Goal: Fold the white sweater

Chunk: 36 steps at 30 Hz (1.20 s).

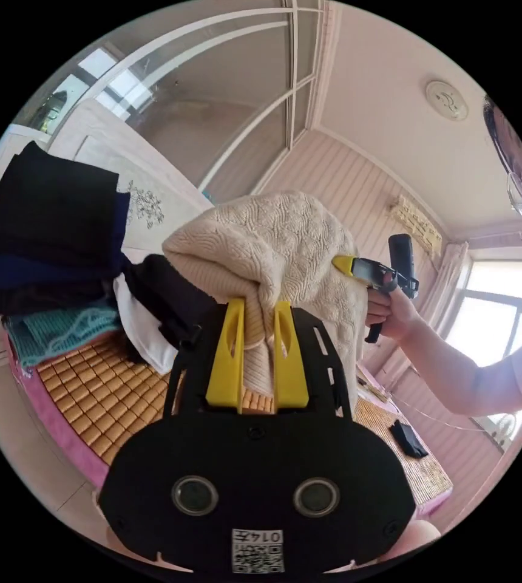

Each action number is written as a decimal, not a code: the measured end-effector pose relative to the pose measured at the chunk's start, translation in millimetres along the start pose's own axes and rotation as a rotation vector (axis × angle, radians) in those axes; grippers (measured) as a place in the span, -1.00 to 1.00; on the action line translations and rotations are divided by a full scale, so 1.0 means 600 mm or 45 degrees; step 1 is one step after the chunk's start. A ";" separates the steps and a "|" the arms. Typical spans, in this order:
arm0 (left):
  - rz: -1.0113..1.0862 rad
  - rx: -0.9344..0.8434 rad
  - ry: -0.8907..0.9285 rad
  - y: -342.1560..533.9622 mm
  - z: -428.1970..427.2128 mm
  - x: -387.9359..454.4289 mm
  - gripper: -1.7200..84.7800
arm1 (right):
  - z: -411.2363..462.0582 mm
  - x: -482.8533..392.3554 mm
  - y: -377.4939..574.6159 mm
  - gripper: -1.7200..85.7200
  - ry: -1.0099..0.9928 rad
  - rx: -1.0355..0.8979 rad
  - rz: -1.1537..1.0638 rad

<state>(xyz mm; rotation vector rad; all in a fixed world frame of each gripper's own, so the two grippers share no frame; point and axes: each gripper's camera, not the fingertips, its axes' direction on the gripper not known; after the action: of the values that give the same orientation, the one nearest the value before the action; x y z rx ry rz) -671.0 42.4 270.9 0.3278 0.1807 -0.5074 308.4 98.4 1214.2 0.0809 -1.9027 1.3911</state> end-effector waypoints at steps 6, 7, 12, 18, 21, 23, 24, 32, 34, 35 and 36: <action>0.082 -0.210 -0.528 -0.083 0.230 -0.103 -0.73 | 0.152 0.215 -0.124 -0.75 0.470 -0.260 0.421; 0.134 -0.302 -0.616 -0.072 0.274 -0.127 -0.72 | 0.201 0.231 -0.115 -0.76 0.346 -0.322 0.473; 0.159 -0.254 -0.603 -0.042 0.274 -0.139 -0.71 | 0.309 0.208 -0.070 -0.75 0.421 -0.392 0.329; 0.360 -0.038 -0.517 0.044 0.140 -0.026 -0.81 | 0.193 0.132 0.025 -0.76 0.422 0.003 0.307; 0.493 -0.021 -0.451 0.113 0.094 0.058 -0.81 | 0.134 0.065 0.157 -0.71 0.443 0.009 0.278; 0.500 -0.058 -0.371 0.174 0.090 0.119 -0.79 | 0.090 0.021 0.296 -0.69 0.527 -0.139 0.379; 0.511 -0.076 -0.329 0.190 0.094 0.136 -0.79 | 0.076 0.010 0.334 -0.68 0.554 -0.185 0.426; 0.614 -0.636 0.573 0.412 0.274 0.460 -0.76 | -0.266 -0.171 0.821 -0.66 1.198 -0.250 1.339; 0.643 -0.726 0.828 0.459 0.325 0.558 -0.76 | -0.342 -0.212 0.901 -0.66 1.367 -0.225 1.547; 0.710 -0.787 0.924 0.495 0.360 0.630 -0.75 | -0.383 -0.237 0.945 -0.66 1.476 -0.225 1.610; 0.736 -0.811 0.956 0.512 0.376 0.664 -0.75 | -0.401 -0.248 0.965 -0.66 1.528 -0.226 1.627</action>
<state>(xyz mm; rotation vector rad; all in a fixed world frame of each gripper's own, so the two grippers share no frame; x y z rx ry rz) -153.9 38.3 462.4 -0.0788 0.9229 0.2790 273.9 478.8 695.2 -1.8629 -0.8731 1.3564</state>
